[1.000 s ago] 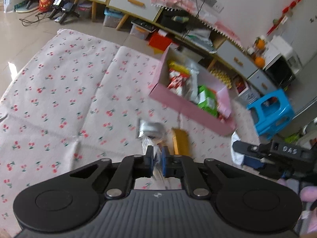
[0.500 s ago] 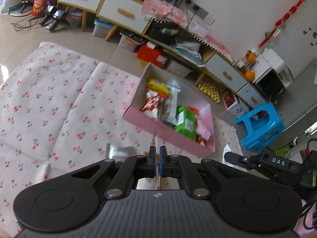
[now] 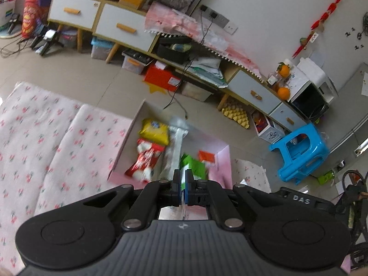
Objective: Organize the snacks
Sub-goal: 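Carry both packs into the pink box and open both tools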
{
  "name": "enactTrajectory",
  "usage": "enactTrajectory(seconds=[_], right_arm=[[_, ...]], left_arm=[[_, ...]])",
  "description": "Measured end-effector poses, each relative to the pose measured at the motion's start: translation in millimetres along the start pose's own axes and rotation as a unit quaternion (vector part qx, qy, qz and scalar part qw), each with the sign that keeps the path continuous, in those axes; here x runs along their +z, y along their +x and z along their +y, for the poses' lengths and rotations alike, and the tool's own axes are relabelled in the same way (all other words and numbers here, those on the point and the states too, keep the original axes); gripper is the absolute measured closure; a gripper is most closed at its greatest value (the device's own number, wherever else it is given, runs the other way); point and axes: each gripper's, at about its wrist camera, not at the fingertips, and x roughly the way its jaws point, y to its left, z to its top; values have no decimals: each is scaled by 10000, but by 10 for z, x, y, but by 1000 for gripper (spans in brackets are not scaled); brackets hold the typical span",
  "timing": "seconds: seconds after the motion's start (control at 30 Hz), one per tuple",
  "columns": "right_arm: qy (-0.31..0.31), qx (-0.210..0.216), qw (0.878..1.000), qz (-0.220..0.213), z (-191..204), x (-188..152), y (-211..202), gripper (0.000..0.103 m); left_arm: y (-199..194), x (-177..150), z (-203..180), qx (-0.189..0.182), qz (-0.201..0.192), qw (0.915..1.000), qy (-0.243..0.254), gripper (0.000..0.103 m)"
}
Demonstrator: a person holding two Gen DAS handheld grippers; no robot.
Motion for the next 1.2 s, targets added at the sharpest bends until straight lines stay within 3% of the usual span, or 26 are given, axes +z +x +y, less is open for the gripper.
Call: enactTrajectory(seconds=[0.17,0.3,0.67,0.93,1.03,1.1,1.2], right_arm=[[-5,-28,9999,-98,-61,191,221,54],[-109,-73,9997,-225,-123,269,377,54],[-168,-63,9988,-450,-242,498,710,54],[-318,37,9983,-480,-76,643,988,54],[-481,79,9975,-520,27,676,1067,53],[-487,125,9970,-590,63,689,1080,53],[-425,165,9970,-622,62,711,1062,44]], left_arm=[[253,100,-83,-61,36,9999,85,101],[530,120,-76,-169,301,9993,106,101],[884,323,-107,528,189,9955,763,101],[1085,360,-154,617,46,9933,977,100],[1099,353,-145,538,34,9933,1024,96],[1096,352,-115,507,39,9937,995,84],[1066,356,-82,584,-23,9922,1102,77]])
